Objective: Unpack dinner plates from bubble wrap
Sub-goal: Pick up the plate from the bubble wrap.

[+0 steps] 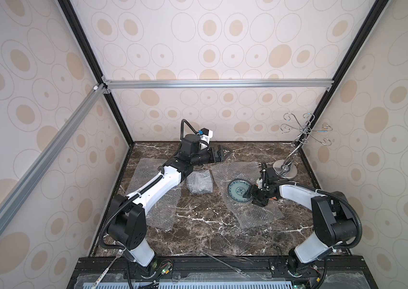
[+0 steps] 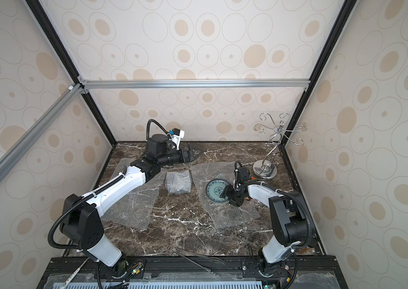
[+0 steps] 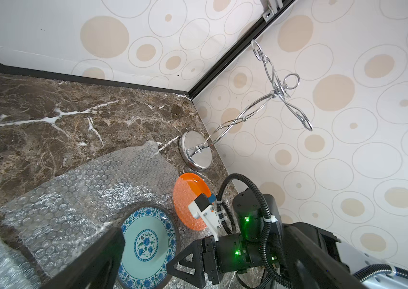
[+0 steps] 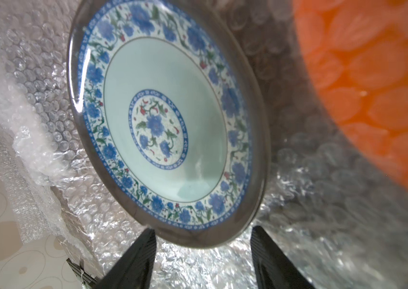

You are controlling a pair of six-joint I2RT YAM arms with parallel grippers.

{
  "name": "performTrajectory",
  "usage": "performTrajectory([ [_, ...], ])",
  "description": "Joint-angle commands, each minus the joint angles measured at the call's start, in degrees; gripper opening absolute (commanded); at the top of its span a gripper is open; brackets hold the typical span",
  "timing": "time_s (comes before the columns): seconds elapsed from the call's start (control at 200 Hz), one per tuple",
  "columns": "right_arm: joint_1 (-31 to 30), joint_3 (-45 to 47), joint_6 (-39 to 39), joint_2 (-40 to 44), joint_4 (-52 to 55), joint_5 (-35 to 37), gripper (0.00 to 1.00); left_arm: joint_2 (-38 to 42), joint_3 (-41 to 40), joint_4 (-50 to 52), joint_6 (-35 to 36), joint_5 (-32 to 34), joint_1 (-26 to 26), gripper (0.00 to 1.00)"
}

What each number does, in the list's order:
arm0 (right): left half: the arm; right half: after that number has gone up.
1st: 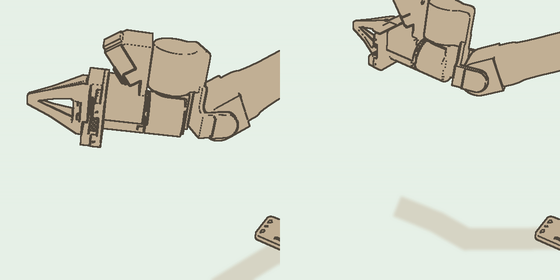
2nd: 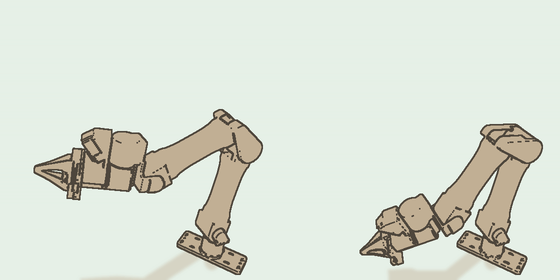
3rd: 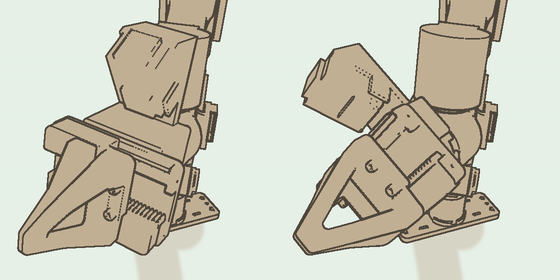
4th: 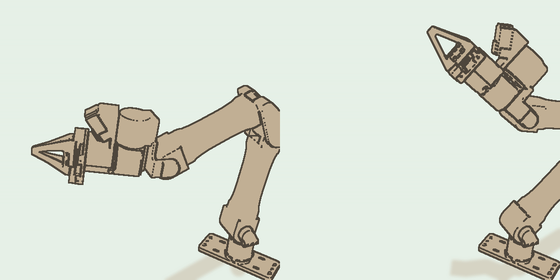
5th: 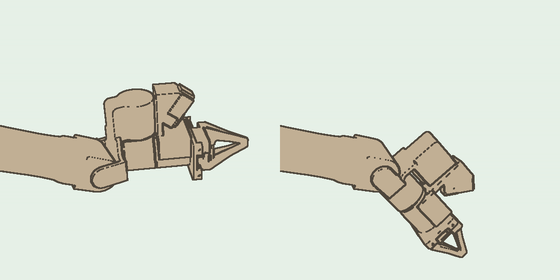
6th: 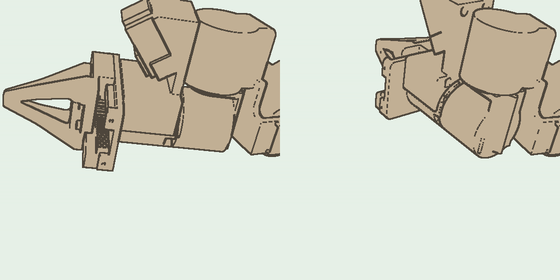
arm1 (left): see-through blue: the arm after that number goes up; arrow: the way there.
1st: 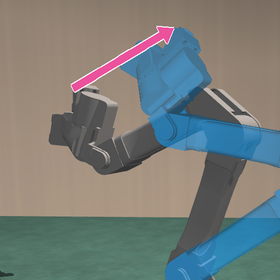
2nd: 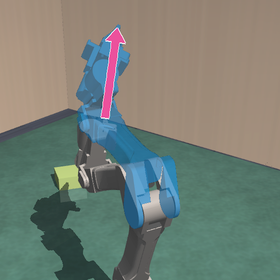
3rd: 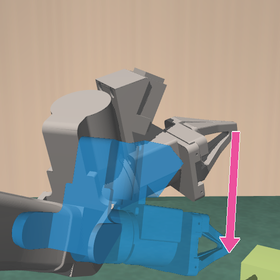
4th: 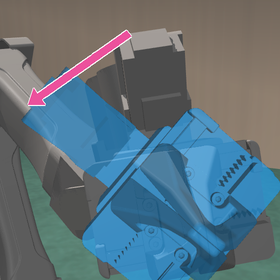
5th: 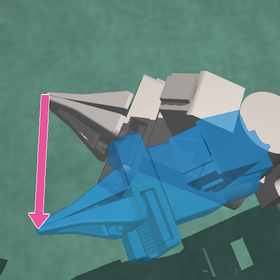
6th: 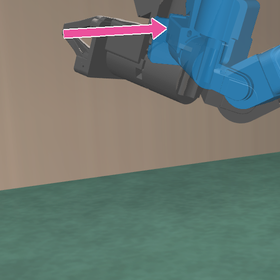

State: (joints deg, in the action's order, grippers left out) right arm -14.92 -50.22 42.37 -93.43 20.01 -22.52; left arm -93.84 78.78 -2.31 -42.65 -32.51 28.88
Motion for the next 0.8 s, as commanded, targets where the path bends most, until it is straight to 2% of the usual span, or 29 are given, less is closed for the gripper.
performTrajectory([
  [0.0,-0.4,-1.0,1.4,-1.0,-0.9,0.8,0.6,0.1,0.8,-2.2,-1.0,-1.4,-0.8,1.0],
  [0.325,-0.3,-0.6,3.0,-1.4,-2.9,2.7,0.48,1.5,-1.3,-0.2,2.2,-0.6,-1.2,1.0],
  [0.61,-0.3,-0.1,4.9,-2.8,-5.0,3.8,0.45,0.1,0.8,2.3,2.5,0.0,-1.8,1.0],
  [0.795,-0.3,1.0,6.3,-3.1,-6.7,4.6,0.36,-0.2,1.3,4.7,3.9,1.4,-2.0,1.0],
])
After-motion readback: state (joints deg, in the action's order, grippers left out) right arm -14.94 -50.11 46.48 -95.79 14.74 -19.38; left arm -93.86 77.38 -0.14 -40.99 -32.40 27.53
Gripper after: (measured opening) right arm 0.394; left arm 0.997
